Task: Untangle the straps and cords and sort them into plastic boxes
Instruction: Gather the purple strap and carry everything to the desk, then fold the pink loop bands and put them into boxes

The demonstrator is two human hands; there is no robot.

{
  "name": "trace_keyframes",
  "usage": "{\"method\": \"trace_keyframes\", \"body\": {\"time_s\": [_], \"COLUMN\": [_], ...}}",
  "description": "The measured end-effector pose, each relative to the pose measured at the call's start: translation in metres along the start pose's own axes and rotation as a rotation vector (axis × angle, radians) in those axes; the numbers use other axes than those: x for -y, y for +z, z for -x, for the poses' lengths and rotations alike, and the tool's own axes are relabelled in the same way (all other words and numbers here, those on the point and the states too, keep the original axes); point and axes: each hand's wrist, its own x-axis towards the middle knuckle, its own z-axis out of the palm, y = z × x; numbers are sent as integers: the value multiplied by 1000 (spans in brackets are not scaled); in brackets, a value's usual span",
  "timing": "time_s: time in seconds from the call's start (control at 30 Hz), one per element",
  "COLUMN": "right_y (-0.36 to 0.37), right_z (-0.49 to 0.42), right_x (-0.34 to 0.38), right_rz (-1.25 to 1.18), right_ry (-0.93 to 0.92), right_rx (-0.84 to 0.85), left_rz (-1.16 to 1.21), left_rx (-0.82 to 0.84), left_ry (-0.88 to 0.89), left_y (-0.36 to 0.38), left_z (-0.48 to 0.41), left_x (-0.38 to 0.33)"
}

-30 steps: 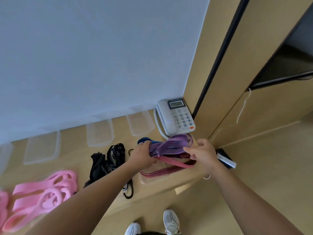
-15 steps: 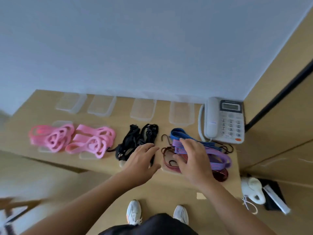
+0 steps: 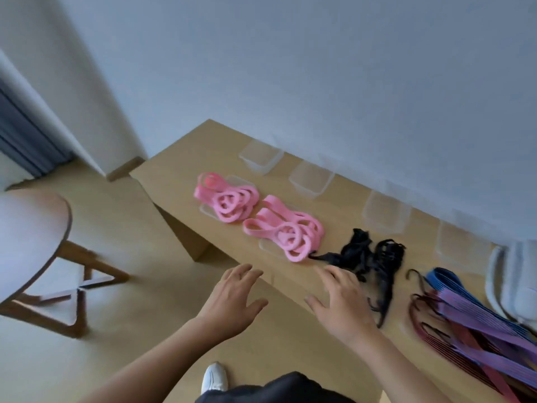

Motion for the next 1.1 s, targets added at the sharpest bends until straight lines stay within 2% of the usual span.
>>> {"method": "trace_keyframes", "body": {"time_s": [0.2, 0.37, 0.5, 0.63, 0.8, 0.9, 1.03, 1.1], "right_y": [53, 75, 79, 83, 96, 95, 64, 32], "right_z": [-44, -88, -152, -232, -294, -301, -315, -325], "right_x": [100, 154, 176, 183, 170, 171, 191, 206], "right_rz": [-26, -44, -1, 27, 120, -13, -490, -636], "right_ry": [35, 86, 131, 238, 440, 431, 420, 380], "right_rx": [62, 90, 31, -40, -8, -94, -205, -239], "left_rz": [45, 50, 55, 44, 21, 31, 62, 107], "left_rx": [-33, -20, -36, -56, -26, 23, 70, 108], "left_ry": [-94, -166, -179, -104, 10, 75, 192, 255], "left_y": [-52, -85, -108, -134, -164, -177, -190, -202], "left_z": [17, 20, -3, -51, -122, -164, -221, -245], "left_x": [123, 196, 224, 231, 226, 223, 215, 201]}}
